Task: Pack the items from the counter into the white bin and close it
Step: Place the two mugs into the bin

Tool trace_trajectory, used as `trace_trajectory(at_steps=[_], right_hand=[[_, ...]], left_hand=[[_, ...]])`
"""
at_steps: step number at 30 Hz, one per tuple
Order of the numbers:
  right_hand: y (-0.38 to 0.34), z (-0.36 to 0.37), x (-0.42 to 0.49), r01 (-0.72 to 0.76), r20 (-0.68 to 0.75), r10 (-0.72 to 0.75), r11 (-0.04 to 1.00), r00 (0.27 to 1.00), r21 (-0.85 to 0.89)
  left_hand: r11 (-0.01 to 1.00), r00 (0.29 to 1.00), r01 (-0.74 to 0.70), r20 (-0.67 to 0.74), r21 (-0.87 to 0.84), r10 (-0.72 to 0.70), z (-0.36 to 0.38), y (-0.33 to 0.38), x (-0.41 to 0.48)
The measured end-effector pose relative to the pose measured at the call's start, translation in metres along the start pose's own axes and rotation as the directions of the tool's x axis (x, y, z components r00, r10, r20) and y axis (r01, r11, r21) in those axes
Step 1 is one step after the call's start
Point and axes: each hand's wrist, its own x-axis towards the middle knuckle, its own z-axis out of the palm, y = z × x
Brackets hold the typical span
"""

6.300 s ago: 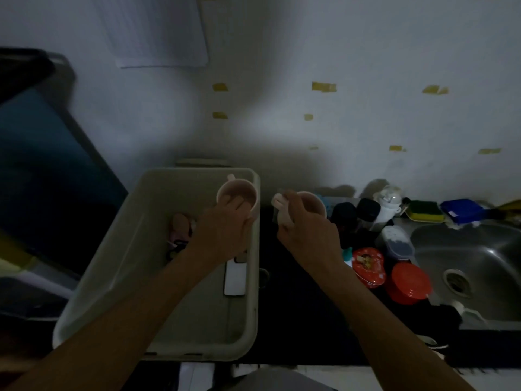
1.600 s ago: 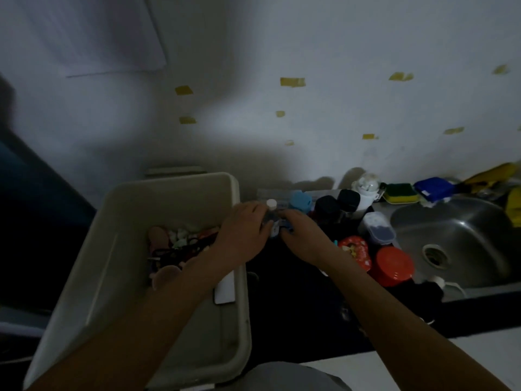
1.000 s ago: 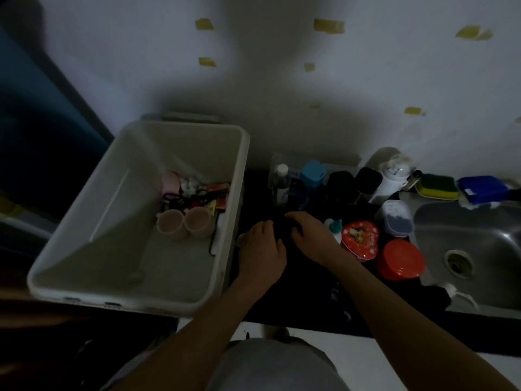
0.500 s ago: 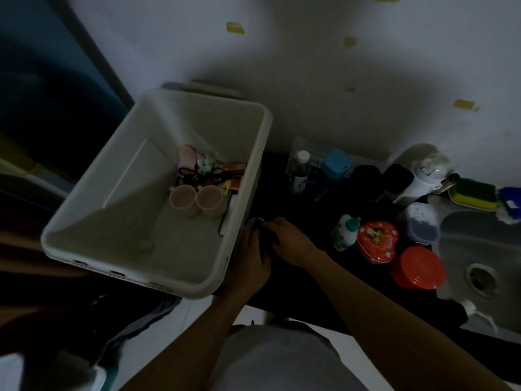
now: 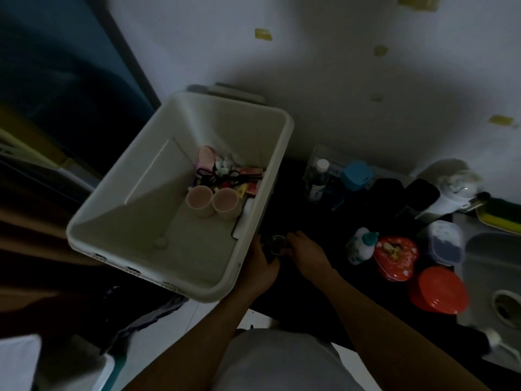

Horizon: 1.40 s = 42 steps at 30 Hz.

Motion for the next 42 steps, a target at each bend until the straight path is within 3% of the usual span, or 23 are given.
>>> trace_trajectory(at_steps=[6,9,16,21,23,28,33,37,42], right_hand=[[0.017,-0.028,-0.036,-0.023,-0.207,0.071,0.973,0.976,0.229],[0.016,-0.054,-0.053,0.017,-0.347,0.066,0.973,0.936,0.23],[-0.008,-0.127,-0.087,0.114,-0.573,-0.091,0.993,0.814,0.004],[-0.055,-0.163,-0.091,0.153,-0.707,-0.212,0.977,0.674,-0.146],[-0.077,-0.172,-0.086,0.178,-0.721,-0.236,0.971,0.651,-0.157],[-0.136,-0.174,-0.058,0.269,-0.689,-0.266,0.957,0.675,-0.106],[-0.192,-0.157,-0.014,0.239,-0.541,-0.177,0.97,0.822,0.046],[-0.231,-0.131,0.028,0.233,-0.349,-0.199,0.971,0.916,0.056],[-0.262,-0.082,0.065,0.199,-0.214,-0.169,0.971,0.962,0.129]], left_hand=[[0.969,0.979,0.154,0.16,-0.192,-0.124,0.017,0.034,0.001],[0.928,0.97,0.187,0.212,-0.321,-0.122,0.026,0.063,-0.003],[0.854,0.95,0.067,0.295,-0.516,0.104,0.019,0.14,-0.018],[0.8,0.908,-0.064,0.297,-0.597,0.295,-0.028,0.183,-0.023],[0.793,0.9,-0.114,0.275,-0.599,0.337,-0.054,0.194,-0.02],[0.75,0.91,-0.16,0.198,-0.642,0.363,-0.122,0.192,-0.002],[0.74,0.942,-0.143,0.138,-0.657,0.305,-0.186,0.165,0.018],[0.808,0.952,-0.18,0.108,-0.561,0.287,-0.241,0.125,0.041],[0.876,0.962,0.023,0.248,-0.482,0.112,-0.283,0.072,0.065]])
